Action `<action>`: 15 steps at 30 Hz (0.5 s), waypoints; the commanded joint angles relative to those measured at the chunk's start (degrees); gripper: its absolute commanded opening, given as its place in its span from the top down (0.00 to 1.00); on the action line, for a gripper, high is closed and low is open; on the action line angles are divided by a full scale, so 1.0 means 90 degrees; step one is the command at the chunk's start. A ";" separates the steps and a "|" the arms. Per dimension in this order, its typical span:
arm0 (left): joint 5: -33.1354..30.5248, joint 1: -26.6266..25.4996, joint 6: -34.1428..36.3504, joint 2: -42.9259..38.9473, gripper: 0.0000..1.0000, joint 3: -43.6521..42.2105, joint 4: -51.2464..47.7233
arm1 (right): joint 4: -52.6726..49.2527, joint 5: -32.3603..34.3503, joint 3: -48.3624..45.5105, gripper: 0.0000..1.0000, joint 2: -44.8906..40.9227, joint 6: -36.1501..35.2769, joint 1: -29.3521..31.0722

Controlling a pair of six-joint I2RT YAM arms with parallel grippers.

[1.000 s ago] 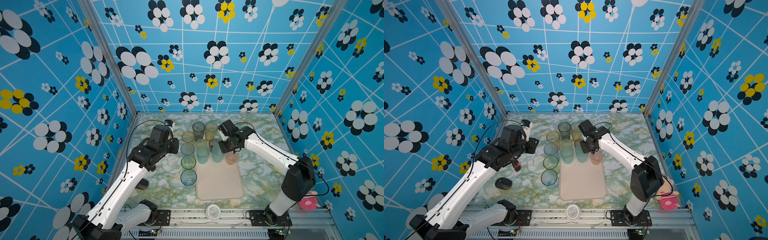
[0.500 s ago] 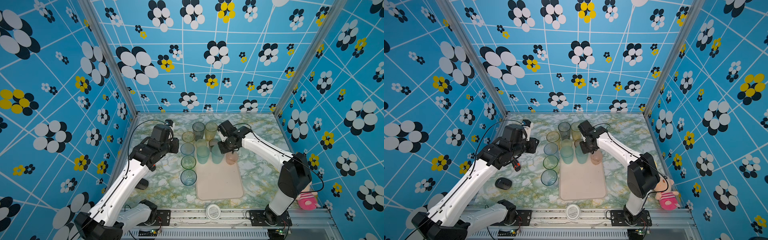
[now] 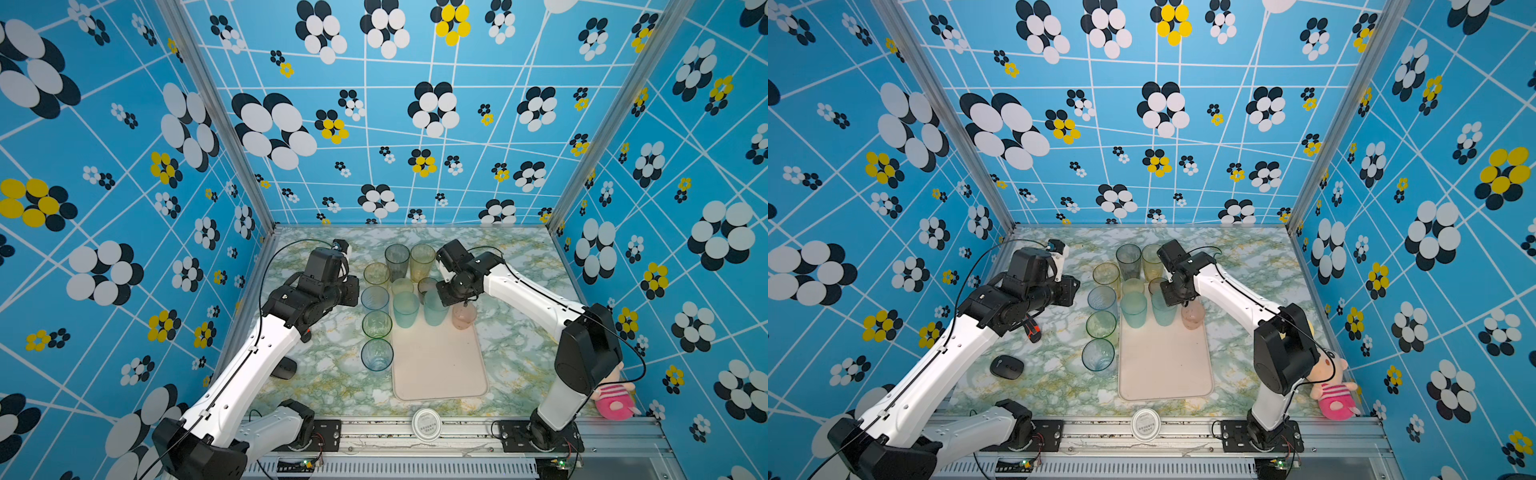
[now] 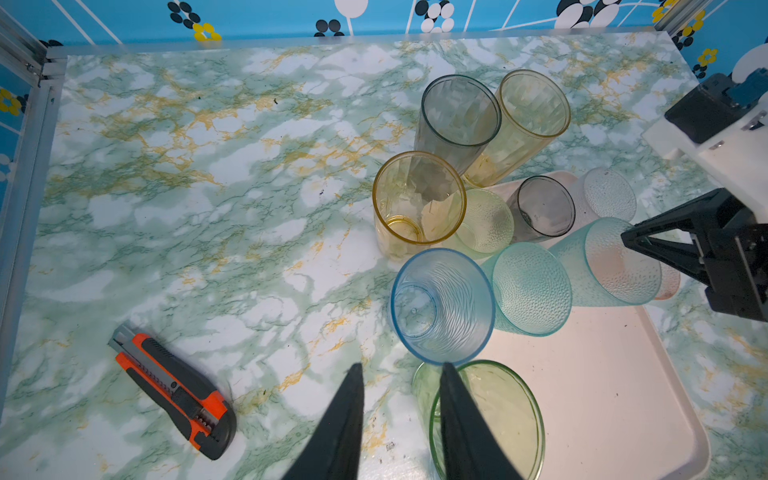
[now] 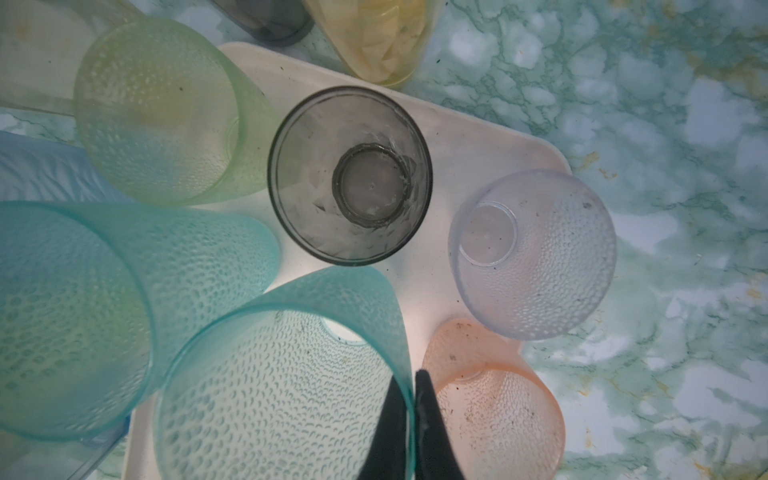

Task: Place the glasses into the tray
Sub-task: 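Lower the held teal dotted glass toward the tray beside the pink glass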

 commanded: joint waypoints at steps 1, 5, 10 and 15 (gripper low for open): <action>0.0089 0.0077 0.0049 0.0031 0.67 0.0028 0.0033 | 0.0090 -0.0020 0.0005 1.00 0.0052 -0.0023 -0.0041; 0.0096 0.0073 0.0049 0.0042 0.67 0.0041 0.0031 | 0.0120 -0.0035 -0.0025 1.00 0.0065 -0.0023 -0.0045; 0.0101 0.0077 0.0048 0.0071 0.67 0.0055 0.0033 | 0.0139 -0.0045 -0.0071 1.00 0.0075 -0.0028 -0.0059; 0.0106 0.0072 0.0048 0.0081 0.67 0.0056 0.0028 | 0.0120 -0.0070 -0.0087 1.00 0.0090 -0.0071 -0.0049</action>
